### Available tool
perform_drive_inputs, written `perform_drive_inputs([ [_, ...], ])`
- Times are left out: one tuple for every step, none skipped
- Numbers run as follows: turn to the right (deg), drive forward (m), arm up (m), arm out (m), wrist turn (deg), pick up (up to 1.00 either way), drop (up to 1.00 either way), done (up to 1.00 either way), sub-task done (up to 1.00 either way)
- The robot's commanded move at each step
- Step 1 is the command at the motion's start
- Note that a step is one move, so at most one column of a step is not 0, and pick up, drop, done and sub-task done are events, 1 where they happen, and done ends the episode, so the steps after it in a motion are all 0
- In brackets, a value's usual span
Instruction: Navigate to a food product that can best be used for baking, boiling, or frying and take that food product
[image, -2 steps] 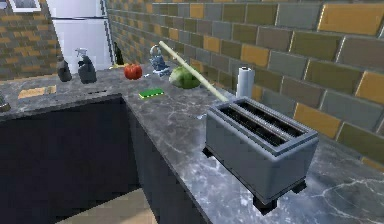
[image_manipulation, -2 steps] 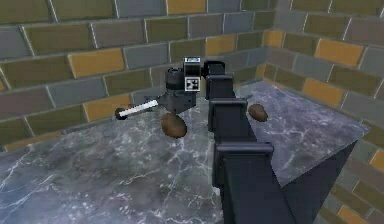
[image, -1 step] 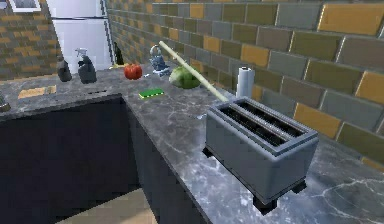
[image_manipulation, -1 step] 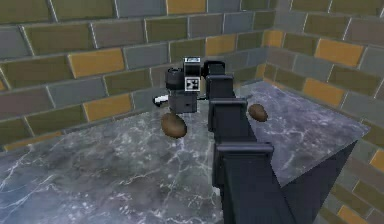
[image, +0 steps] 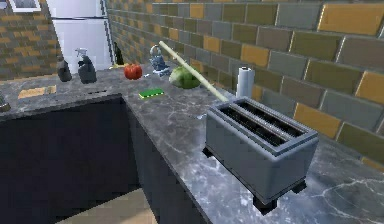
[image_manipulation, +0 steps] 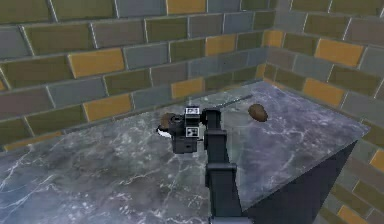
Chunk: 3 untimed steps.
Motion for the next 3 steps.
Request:
perform_drive_inputs([
  [0.0,0.0,0.0,0.0,0.0,1.0,0.0,0.0,0.0],
  [0.0,0.0,0.1,0.0,0.0,0.0,0.0,0.0,0.0],
  [0.0,0.0,0.0,0.0,0.0,0.0,0.0,1.0,0.0],
])
